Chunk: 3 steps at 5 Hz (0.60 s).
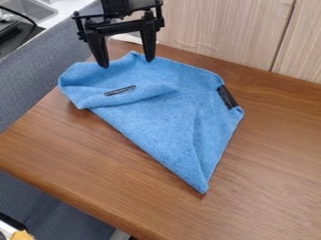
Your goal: Fold the cloth from the top to the bottom
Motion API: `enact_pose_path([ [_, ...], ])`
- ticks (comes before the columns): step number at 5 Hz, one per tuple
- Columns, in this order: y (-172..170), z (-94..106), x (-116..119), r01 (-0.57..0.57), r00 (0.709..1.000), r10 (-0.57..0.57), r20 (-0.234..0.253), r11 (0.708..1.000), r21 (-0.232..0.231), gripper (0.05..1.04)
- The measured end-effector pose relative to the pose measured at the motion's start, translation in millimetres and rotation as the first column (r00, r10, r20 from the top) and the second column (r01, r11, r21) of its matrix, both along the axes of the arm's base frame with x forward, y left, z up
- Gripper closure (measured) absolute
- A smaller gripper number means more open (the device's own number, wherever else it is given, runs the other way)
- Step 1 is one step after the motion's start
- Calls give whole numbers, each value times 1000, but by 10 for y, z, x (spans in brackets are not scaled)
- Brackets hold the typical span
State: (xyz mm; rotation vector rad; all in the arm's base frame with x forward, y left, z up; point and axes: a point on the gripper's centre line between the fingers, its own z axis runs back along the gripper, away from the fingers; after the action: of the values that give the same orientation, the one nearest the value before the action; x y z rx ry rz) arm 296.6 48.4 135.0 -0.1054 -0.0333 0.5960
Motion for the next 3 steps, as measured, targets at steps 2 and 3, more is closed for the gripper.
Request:
enact_pose_path([
  [2,-53,-203,119,52,997,-52,-57,999,8,83],
  [3,-115,-220,342,68,995,-67,-79,997,18,83],
])
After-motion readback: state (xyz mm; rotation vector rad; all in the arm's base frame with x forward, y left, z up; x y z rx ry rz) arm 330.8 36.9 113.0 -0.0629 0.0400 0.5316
